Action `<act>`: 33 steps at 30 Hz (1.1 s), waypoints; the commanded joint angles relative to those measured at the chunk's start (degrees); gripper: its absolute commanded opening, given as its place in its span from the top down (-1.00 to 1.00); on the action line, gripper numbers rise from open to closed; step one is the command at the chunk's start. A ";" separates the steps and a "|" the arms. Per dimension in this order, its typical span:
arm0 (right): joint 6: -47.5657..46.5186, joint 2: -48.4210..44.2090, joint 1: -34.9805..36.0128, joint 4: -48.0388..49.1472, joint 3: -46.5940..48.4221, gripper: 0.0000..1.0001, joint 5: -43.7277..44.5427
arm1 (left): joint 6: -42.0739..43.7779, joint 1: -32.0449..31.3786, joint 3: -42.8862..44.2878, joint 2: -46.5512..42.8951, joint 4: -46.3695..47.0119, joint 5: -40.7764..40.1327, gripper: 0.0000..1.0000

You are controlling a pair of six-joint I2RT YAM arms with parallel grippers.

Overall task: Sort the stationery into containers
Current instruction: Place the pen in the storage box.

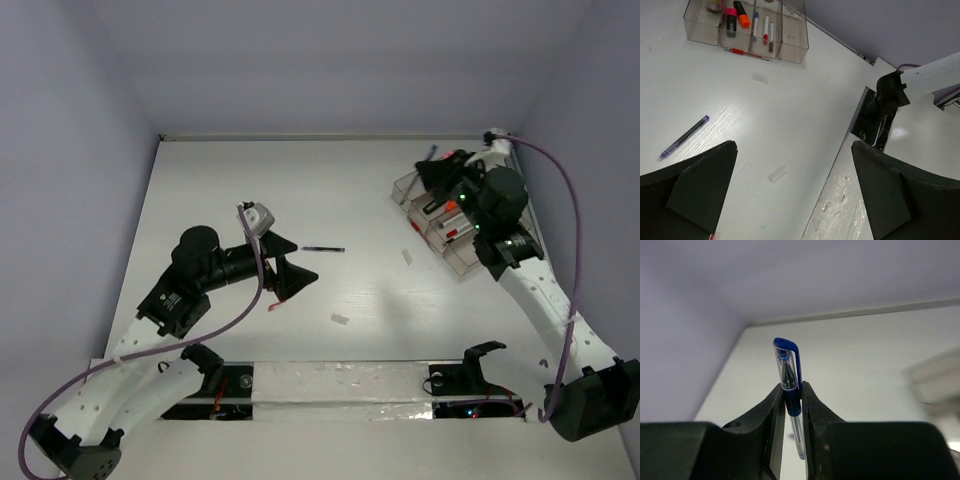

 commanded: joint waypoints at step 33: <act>4.23 9.04 -37.38 -9.14 -13.95 -0.37 15.43 | -2.53 -0.28 -6.58 -21.13 -0.38 -20.11 -0.98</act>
